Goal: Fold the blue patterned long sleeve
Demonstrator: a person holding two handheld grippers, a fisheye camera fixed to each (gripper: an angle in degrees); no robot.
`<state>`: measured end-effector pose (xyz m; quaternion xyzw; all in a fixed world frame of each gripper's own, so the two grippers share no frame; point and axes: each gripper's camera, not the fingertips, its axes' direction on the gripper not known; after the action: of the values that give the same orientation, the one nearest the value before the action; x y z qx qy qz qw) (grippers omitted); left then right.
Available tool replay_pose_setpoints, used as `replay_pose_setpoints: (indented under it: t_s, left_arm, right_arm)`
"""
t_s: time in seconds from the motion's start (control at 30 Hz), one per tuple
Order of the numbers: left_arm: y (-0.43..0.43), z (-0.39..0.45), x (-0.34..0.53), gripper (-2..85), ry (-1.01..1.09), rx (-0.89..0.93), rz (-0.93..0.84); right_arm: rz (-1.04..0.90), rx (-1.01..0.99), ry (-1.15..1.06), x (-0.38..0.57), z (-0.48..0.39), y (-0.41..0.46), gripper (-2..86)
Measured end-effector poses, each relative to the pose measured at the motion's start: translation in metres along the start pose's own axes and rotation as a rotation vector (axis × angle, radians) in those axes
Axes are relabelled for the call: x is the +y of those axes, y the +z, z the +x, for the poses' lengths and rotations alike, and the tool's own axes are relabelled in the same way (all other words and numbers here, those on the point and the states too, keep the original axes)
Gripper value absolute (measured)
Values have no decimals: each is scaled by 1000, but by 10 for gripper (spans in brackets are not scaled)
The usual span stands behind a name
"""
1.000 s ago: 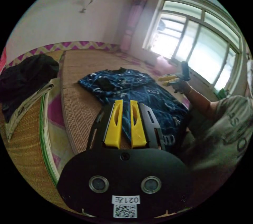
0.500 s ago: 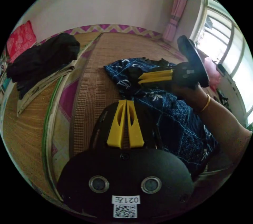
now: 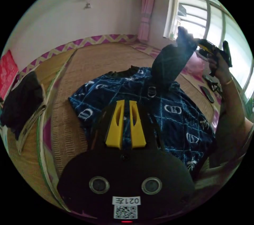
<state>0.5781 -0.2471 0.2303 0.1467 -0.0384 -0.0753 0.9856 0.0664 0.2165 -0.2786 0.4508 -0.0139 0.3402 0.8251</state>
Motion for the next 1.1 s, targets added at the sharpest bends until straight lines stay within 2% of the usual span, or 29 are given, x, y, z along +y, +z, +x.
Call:
replay_pose_setpoints:
  t_s: [0.07,0.27,0.37,0.47,0.6,0.67,0.8,0.97,1.03,1.1]
  left_arm:
    - [17,30,-15,-3,33,32,-12]
    - [54,91,-40,-9,80,76,-56]
    - [67,111,-49,-9,84,96,-71]
    - [73,126,-57,-9,92,104,-85]
    - [74,133,-66,-4,94,69,-79]
    - [76,137,-71,14,136,43,-79]
    - [81,148,-77,61,258,-16,-67]
    - [97,148,-89,84,371,-129,-136]
    - [104,135,-93,81,360,-154,-194]
    - [95,115,-95,66,312,-104,-192]
  right_arm:
    - [59,99,94,-16,86,-84,-4]
    - [101,275,439,14,299,-241,-4]
    - [25,258,615,59,392,-272,-5]
    - [-46,206,699,95,444,-280,-3]
    - [-22,107,763,118,470,-290,11]
    - [5,77,782,125,473,-306,47]
    - [-17,239,727,125,452,-337,106]
    - [-122,419,420,108,355,-344,118]
    - [-168,415,327,108,317,-336,117]
    - [-197,395,253,113,279,-328,116]
